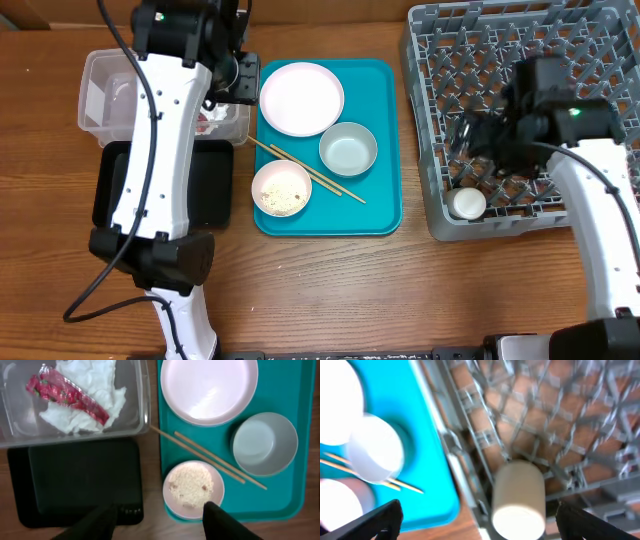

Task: Sort waste into correct bins and load items into the dishwasher
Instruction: 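Carry the white cup with the right gripper and place it in the dish rack, then grasp the pink rice bowl with the left gripper and lift it, then tip the pink bowl over the black tray to pour out the rice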

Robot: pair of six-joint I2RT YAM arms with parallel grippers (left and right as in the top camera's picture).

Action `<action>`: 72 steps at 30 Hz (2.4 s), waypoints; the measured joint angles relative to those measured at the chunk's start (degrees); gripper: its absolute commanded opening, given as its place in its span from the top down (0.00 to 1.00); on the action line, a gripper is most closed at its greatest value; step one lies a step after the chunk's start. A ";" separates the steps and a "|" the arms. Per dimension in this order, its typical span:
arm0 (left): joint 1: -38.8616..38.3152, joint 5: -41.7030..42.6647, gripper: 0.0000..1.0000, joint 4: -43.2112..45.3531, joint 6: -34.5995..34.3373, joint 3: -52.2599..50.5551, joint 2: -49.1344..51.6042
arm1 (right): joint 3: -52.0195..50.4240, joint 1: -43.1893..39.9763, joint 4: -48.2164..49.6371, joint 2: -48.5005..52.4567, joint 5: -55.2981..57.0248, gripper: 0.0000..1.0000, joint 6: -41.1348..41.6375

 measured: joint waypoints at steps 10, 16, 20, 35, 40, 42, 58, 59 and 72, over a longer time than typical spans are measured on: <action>-12.11 4.26 0.46 1.07 -6.93 -21.64 -6.75 | 6.71 0.00 -0.83 0.00 -0.07 0.00 -0.24; -21.16 3.85 0.55 15.78 -10.27 -39.89 -6.29 | 6.71 0.00 -0.98 0.00 -0.07 0.00 -0.20; -22.51 3.74 0.66 24.02 -10.12 -48.04 -6.29 | 6.71 0.00 -1.51 0.00 -0.09 0.00 -0.22; -21.57 -3.13 0.73 39.21 -10.16 -61.22 -6.29 | 6.71 0.00 -1.99 0.00 -0.50 0.00 -0.26; -21.57 -4.09 0.90 39.98 -10.19 -63.08 -6.29 | 6.71 0.00 -2.01 0.00 -0.52 0.00 -0.22; -21.57 -4.35 0.96 40.04 -10.14 -63.19 -6.29 | 6.71 0.00 -1.95 0.00 -0.55 0.00 -0.26; -14.29 2.99 0.96 22.18 -10.08 -47.71 -8.20 | 6.71 0.00 -1.92 0.00 -2.01 0.00 -0.48; -12.70 4.20 0.96 21.59 -9.70 -46.93 -9.27 | 6.71 0.00 -1.90 0.00 -2.01 0.00 -0.48; 19.56 31.30 0.96 24.00 11.45 -54.03 -17.44 | 6.71 0.00 -2.78 0.00 -2.01 0.00 -0.48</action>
